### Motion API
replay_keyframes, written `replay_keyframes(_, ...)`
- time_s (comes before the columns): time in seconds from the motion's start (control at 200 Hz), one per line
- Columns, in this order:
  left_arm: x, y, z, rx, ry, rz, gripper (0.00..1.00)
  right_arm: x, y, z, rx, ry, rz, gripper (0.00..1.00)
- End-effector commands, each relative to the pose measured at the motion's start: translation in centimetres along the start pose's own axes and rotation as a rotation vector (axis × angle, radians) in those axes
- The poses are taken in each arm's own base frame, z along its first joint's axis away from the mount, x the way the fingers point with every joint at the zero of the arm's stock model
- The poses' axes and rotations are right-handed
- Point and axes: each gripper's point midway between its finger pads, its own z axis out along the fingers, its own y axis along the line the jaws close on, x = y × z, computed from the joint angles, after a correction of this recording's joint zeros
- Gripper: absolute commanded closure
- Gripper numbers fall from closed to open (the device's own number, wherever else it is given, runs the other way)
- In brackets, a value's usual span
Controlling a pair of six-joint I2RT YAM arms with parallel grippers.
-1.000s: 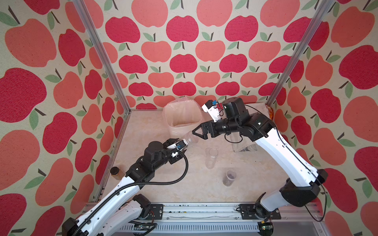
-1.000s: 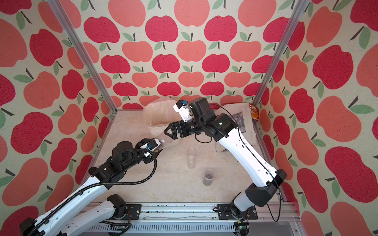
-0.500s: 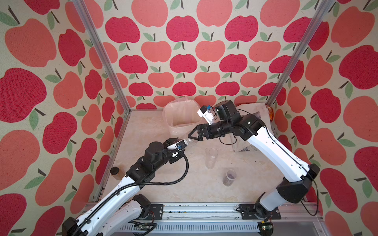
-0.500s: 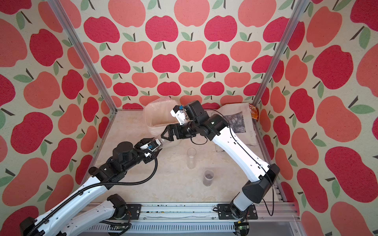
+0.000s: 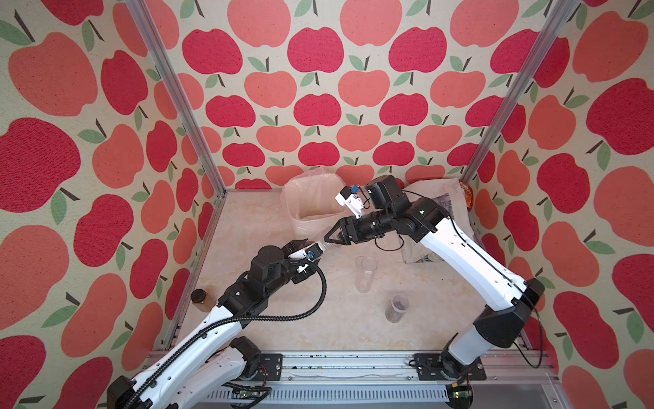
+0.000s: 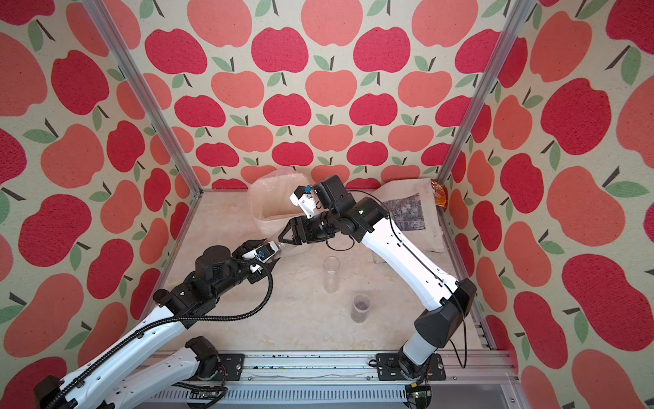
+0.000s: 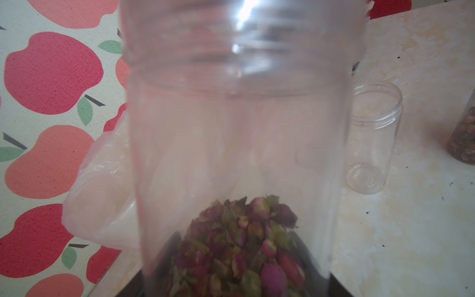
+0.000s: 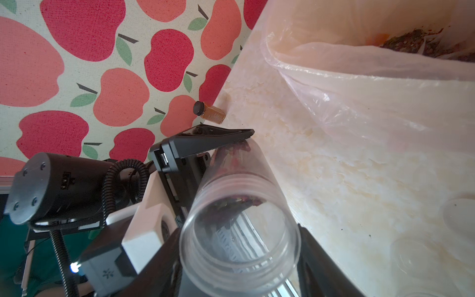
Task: Empty the moldy dried flower tea in the jars
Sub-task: Unscrew the lid from the jar.
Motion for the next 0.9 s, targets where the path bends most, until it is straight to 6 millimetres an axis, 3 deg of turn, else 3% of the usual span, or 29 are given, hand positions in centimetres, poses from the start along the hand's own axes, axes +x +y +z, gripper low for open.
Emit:
replay_keyframes(0.0,-0.7,-0.4,-0.1,0.023,-0.026,-0.005,1.00,0.6,1.6,0.7,-0.067,0.046,-0.076,0.53)
replay_keyframes(0.075,-0.8,-1.0,-0.2,0.062,-0.029,-0.022,1.00,0.7,1.7,0.4,-0.065,0.060,-0.174,0.62)
replay_keyframes(0.185,-1.3,-2.5,-0.7,0.166,-0.057,-0.073,1.00,1.1,1.3,-0.5,-0.023,0.098,-0.448,0.69)
replay_keyframes(0.31,-2.6,-4.7,-2.1,0.371,-0.123,-0.203,1.00,3.1,0.5,-1.8,-0.020,0.206,-0.864,0.72)
replay_keyframes(0.405,-3.5,-5.7,-3.5,0.520,-0.169,-0.315,1.00,3.1,-0.8,-2.1,0.043,0.240,-1.059,0.74)
replay_keyframes(0.53,-3.8,-6.6,-4.3,0.626,-0.190,-0.377,1.00,2.7,-0.6,-2.5,0.050,0.245,-1.188,0.75)
replay_keyframes(0.69,-3.5,-6.7,-4.1,0.640,-0.177,-0.393,1.00,2.2,0.1,-2.4,0.048,0.224,-1.256,0.76)
replay_keyframes(0.896,-2.2,-4.7,-3.0,0.467,-0.129,-0.367,1.00,2.1,1.0,-3.0,0.044,0.191,-1.243,0.75)
